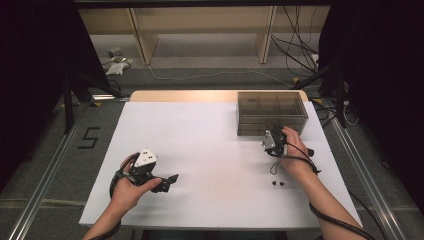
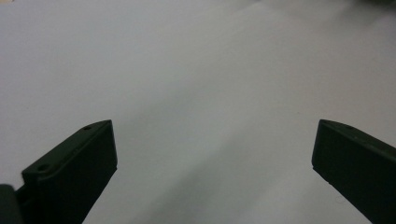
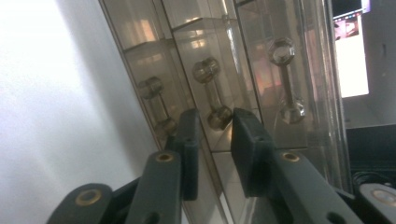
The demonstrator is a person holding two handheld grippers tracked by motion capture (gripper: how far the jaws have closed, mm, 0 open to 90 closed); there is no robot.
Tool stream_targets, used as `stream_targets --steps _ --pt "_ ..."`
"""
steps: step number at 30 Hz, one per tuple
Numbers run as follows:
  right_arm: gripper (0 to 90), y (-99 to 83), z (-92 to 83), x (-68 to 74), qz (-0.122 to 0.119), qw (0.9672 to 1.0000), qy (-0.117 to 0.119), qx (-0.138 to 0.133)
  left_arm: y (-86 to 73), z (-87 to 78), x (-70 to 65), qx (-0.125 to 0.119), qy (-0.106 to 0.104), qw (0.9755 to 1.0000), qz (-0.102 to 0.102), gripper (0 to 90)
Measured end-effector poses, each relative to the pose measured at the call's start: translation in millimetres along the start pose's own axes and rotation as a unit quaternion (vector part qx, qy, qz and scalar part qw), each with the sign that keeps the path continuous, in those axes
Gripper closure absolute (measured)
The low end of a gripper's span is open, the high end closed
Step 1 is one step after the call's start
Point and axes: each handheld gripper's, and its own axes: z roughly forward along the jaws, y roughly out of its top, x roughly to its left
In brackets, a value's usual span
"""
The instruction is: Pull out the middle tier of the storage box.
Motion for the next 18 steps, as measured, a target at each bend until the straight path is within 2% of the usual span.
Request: stream_targets --steps 1,3,4,6,18 --pt "74.2 -0.2 0.0 -0.8 -0.012 0.9999 -0.003 0.0 -0.1 0.0 -0.1 0.0 0.0 1.0 0.0 0.1" --pt "75.5 0.1 0.1 0.6 -0.013 0.9999 -0.008 0.001 -0.1 0.0 -0.1 0.001 0.0 1.0 0.0 0.1" --pt "75.9 0.6 -0.1 2.2 -0.006 0.9999 -0.011 0.004 -0.1 0.0 -0.3 -0.001 -0.001 1.0 -0.001 0.1" --pt "77.5 0.2 0.1 2.0 -0.018 0.9997 -0.016 0.002 0.2 -0.1 -0.4 -0.002 -0.002 1.0 -0.001 0.1" --pt "78.6 1.6 -0.2 3.8 -0.029 0.9993 -0.023 0.006 0.1 0.2 -0.1 -0.004 -0.002 1.0 -0.003 0.1"
